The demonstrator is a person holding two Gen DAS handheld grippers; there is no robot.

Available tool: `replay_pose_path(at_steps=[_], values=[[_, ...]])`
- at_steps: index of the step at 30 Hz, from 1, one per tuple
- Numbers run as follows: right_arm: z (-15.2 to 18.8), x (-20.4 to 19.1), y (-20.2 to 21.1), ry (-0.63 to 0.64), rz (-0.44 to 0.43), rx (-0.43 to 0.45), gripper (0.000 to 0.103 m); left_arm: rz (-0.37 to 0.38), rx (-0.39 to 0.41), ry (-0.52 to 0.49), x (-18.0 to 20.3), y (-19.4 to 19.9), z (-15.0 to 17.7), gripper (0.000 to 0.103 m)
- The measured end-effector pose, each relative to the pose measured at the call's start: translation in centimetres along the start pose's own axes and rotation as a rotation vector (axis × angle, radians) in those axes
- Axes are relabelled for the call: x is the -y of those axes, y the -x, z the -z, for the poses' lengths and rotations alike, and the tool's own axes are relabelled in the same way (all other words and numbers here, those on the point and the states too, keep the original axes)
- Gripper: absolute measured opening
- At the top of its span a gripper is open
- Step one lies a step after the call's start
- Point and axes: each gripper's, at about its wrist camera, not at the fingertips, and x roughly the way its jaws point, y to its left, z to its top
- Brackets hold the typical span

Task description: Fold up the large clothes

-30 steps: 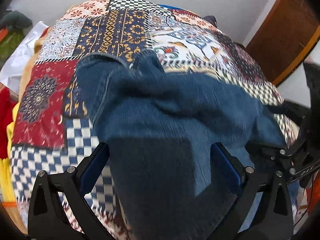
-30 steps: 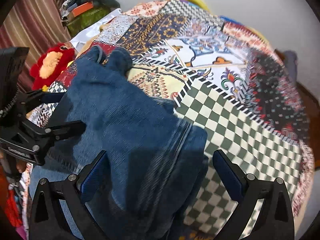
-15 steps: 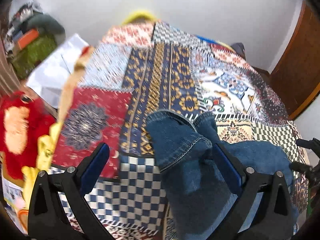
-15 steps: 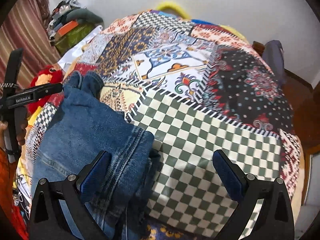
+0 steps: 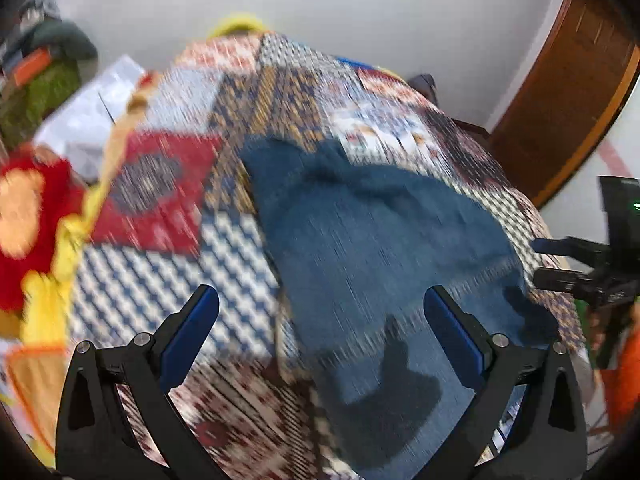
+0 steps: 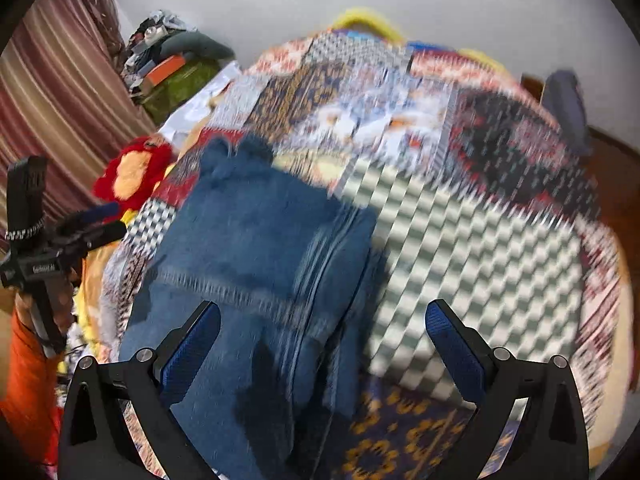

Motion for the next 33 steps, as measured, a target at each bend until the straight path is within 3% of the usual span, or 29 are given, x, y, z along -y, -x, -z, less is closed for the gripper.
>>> replay_pose_path(at_steps=[5,8,13,18,22,24,29,33], values=[[2.8,1.2,-3.1,-0.084,-0.066,-0.101,0.102,0.076,-0.085,0.066,-0.1,-2.6,3.4,0.103],[3.5,2.2,-5.0,-0.147,-0.114,-0.157,0.102,0.118,-0.088,0.116,-0.6,-3.9,4.5,0.103],[2.7,2.6,-7.8,-0.195,-0.228,-0.238,0.102,0.219,-0.134,0.239,-1.9,-6.3,4.2,0.103],[2.0,1.2,-9.1,-0.145,-0.241,-0.238,0.103,0.347,-0.201,0.303,-2.8,-9.5,3.3,0.103],[1.6,0.5,-9.6,-0.161,-0.24,-0.221,0.103,0.375,-0.217,0.306,-2.5,-10.4,3.0,0.103],[1.5,0.6,-9.6,-0.169,-0.242,-0.206,0.098,0.39,-0.218,0.292,-1.9,-10.4,2.8,0.095],[1.3,0.8,-8.9,-0.222,-0.265,-0.167,0.062,0.327,-0.208,0.234,0.0,-9.6,2.7,0.081],[1.3,0.2,-7.5,-0.198,-0.246,-0.142,0.051,0.312,-0.18,0.207,1.5,-7.7,2.8,0.071]])
